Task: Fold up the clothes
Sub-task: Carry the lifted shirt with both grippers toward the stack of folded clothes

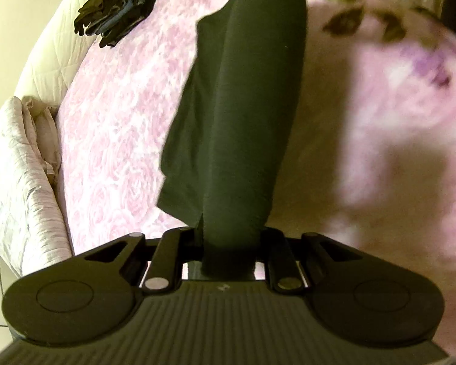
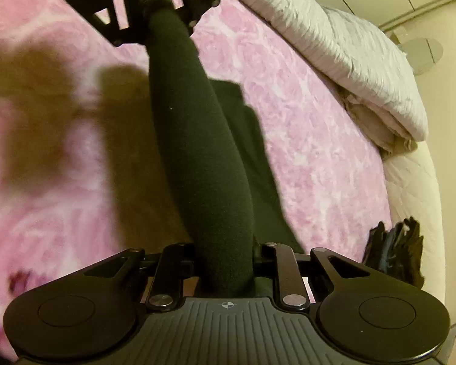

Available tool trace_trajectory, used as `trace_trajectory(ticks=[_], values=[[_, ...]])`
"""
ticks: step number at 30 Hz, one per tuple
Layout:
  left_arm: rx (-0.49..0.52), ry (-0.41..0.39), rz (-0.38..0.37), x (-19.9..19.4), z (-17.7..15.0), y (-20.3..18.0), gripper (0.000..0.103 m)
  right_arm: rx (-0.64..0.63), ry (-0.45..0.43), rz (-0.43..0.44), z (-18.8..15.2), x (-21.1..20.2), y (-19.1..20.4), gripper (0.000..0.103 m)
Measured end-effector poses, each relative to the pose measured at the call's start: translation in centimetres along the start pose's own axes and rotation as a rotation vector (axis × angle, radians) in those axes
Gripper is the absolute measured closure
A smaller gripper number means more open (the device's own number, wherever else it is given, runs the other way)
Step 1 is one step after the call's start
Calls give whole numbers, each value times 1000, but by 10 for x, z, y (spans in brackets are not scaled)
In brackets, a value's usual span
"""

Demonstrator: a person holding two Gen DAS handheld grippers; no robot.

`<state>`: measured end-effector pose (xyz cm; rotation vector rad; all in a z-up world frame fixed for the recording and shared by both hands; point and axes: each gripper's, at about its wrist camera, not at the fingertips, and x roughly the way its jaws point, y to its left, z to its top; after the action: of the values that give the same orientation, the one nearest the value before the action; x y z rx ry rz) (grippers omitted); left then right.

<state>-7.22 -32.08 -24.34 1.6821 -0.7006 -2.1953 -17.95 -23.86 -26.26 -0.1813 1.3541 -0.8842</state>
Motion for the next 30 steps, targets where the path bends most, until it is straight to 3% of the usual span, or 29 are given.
trace_trajectory(ticks=[11,16,23,30], values=[[-56,20,-39,-117,51,32,89,32,-17,101,-5,-135,-44,83],[-54,10,-30,-151,79,44,89,74,-35,77,-17,-178,-65,83],[-37,0,-18,-152,150,54,90,106,-53,41,-63,-202,-100,83],[-39,-16,-41,-120,260,71,90,156,-36,33,-157,-200,-160,83]])
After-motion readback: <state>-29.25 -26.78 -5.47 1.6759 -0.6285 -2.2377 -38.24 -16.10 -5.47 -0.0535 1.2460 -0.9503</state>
